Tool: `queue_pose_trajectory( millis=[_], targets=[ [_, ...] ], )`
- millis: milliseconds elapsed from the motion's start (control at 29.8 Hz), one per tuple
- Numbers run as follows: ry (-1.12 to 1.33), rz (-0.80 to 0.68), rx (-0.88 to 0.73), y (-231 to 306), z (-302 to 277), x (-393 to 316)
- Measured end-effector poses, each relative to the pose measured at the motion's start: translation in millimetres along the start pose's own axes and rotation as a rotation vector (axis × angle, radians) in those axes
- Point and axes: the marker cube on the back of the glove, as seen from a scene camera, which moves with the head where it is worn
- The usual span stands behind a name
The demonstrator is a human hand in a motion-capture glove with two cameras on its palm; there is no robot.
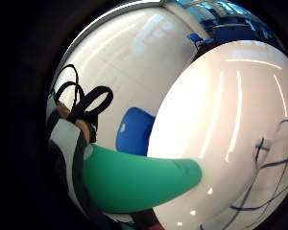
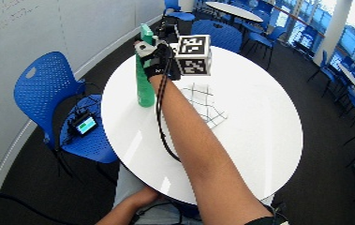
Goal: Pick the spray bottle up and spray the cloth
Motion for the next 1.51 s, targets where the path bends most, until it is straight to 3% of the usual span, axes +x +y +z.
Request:
queue_pose_trajectory(
  millis=[571,1512],
  targets=[
    [0.018,0.116,-0.012,6.5,-1.5,29.0],
    [0.164,0.393,-0.295,56.2,16.5,111.9]
  ],
)
